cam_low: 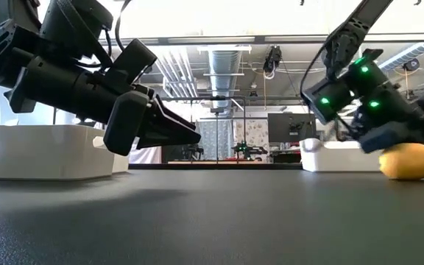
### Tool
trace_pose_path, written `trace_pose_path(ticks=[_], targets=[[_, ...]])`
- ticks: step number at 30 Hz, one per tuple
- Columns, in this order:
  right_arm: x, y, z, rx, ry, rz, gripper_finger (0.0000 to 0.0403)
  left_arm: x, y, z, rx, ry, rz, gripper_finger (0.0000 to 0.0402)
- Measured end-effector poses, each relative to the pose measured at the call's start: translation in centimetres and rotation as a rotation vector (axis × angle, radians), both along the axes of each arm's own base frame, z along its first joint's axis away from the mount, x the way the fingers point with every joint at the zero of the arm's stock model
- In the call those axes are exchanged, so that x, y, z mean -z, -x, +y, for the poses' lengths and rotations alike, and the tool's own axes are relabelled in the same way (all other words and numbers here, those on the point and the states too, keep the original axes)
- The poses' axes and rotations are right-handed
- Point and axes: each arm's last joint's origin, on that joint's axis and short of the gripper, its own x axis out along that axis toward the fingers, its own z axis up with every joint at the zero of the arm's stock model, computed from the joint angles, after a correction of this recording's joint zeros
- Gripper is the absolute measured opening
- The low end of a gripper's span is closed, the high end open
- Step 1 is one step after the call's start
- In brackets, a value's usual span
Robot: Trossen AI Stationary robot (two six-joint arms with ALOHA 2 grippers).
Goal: Sort produce into baskets
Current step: Put the garlic into the right white bin
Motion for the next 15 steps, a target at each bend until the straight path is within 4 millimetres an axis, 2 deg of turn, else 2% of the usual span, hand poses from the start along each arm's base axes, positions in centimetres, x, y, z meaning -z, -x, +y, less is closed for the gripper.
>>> trace_pose_path(ticks=[4,7,11,15], targets=[[-0.6,-1.8,-0.2,0.017,-0.05,-0.146,0.0192,0.0,0.0,0.0,0.0,0.0,0.0,0.0262],[-1.4,-2.4,-0.5,0.0,-0.027,-0.156,0.0192,0.0,0.0,0.0,0.001,-0.002,0.0,0.0262],[-2.2,-2.1,-1.2,-0.011,0.045,-0.084,0.0192,0.0,0.0,0.0,0.001,-0.001,-0.003,0.0262],[-1.7,-0.9,-2.2,0.057,0.072,-0.03,0.0192,0.0,0.0,0.0,0.002,-0.001,-0.003,0.0262]])
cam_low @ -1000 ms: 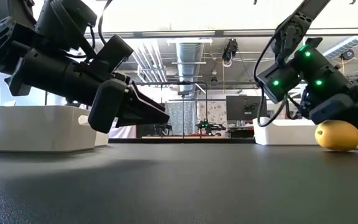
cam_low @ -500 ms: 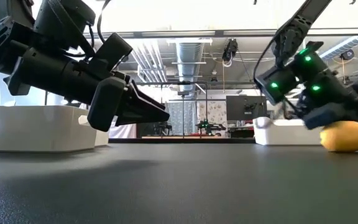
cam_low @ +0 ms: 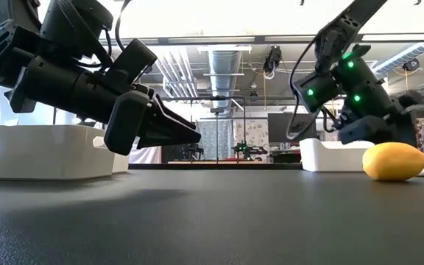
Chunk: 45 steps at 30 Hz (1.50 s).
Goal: Sort produce into baskets
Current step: Put the garlic into the right white bin
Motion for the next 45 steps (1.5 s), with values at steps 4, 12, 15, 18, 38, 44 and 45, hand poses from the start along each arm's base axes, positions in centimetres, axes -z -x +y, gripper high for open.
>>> trace_pose_path(ticks=[4,12,15,18,38,44,45], targets=[[0.6,1.1,-0.9,0.056,-0.003,0.026,0.0192,0.0,0.0,-0.1,0.002,0.001,0.0,0.0262],[1.4,1.8,-2.0,0.08,-0.027,-0.023,0.0192,0.0,0.0,-0.1,0.002,0.001,0.0,0.0262],[1.7,2.2,-2.0,0.093,-0.04,-0.011,0.0192,0.0,0.0,-0.1,0.001,0.002,0.0,0.0262],[2.1,2.6,-1.8,0.095,-0.048,0.003,0.0192,0.0,0.0,-0.1,0.001,0.002,0.0,0.0262],[0.6,0.5,-2.5,0.065,-0.028,-0.133,0.0087,0.0,0.0,-0.1,0.001,0.001,0.0,0.0262],[-6.2,-2.8,-4.5,-0.063,0.148,-0.317,0.0098,0.0,0.0,-0.1,0.002,-0.002,0.002,0.0262],[-7.4,-3.2,-4.9,-0.087,0.224,-0.326,0.0099,0.0,0.0,-0.1,0.002,-0.002,0.002,0.0262]])
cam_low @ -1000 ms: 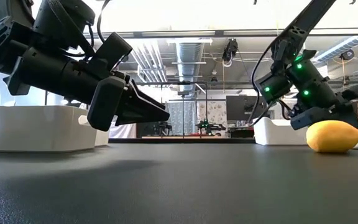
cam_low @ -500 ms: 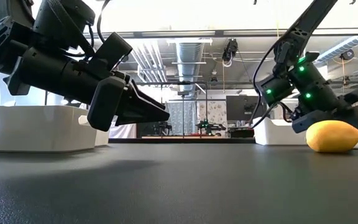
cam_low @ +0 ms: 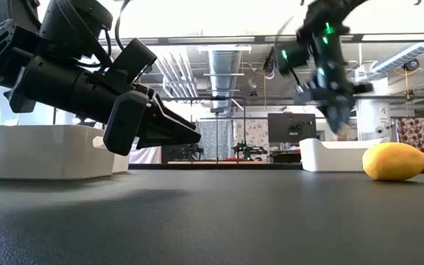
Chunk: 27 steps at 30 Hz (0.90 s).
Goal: Sort produce into baskets
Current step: Put the garlic into the right white bin
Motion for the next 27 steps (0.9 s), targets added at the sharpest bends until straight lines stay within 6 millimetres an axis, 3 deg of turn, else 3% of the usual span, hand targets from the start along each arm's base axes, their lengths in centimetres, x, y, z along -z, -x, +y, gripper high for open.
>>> trace_pose_path(ticks=[4,8,15,21,27], targets=[[-3.6,-0.3,-2.5,0.035,0.339,0.044,0.0097,0.0,0.0,0.0,0.001,-0.003,0.001,0.0262],[-4.3,0.4,-5.5,0.089,0.439,0.048,0.0093,0.0,0.0,0.0,0.001,-0.003,0.001,0.0262],[-0.4,2.3,-9.8,0.218,0.365,0.073,0.0104,0.0,0.0,0.0,0.001,-0.003,0.001,0.0262],[4.7,2.5,-10.8,0.224,0.249,0.182,0.0116,0.0,0.0,-0.1,0.002,0.003,-0.001,0.0262],[6.2,1.7,-11.7,0.263,0.245,0.198,0.0142,0.1,0.2,-0.5,0.019,-0.004,0.006,0.0262]])
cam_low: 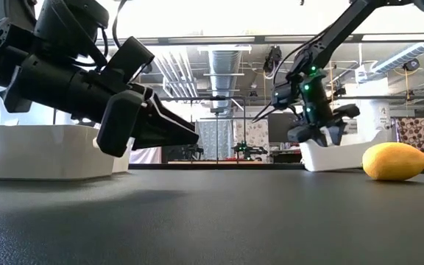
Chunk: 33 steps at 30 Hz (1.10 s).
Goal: Sort produce into baskets
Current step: Put the garlic into the right white bin, then put the big garlic into the right white bin
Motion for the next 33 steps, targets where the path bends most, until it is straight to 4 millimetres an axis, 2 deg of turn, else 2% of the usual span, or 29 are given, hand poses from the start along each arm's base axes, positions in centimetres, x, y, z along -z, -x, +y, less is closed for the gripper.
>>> trace_pose_path(ticks=[5,9,12,16,21,28,33], targets=[[-2.1,-0.1,-0.1,-0.004,0.072,-0.02,0.0187,0.0,0.1,-0.2,0.009,-0.007,0.001,0.0262],[-5.8,0.2,0.4,-0.007,0.159,-0.103,0.022,0.0,0.2,-0.5,0.017,-0.005,0.0,0.0262],[-8.1,0.1,2.0,-0.044,0.201,-0.171,0.0237,0.0,0.3,-0.8,0.027,-0.002,-0.001,0.0262],[-11.1,-1.3,6.2,-0.196,0.251,-0.266,0.0249,-0.1,0.3,-1.0,0.034,0.004,-0.004,0.0262],[-12.4,-3.8,13.0,-0.441,0.255,-0.349,0.0248,-0.1,0.3,-1.1,0.031,0.017,-0.009,0.0262],[-11.4,-5.9,21.4,-0.649,0.225,-0.388,0.0234,-0.3,0.2,-1.2,0.027,0.035,-0.024,0.0262],[-10.1,-5.7,25.7,-0.712,0.103,-0.34,0.0228,-0.3,0.2,-1.2,0.028,0.034,-0.023,0.0262]])
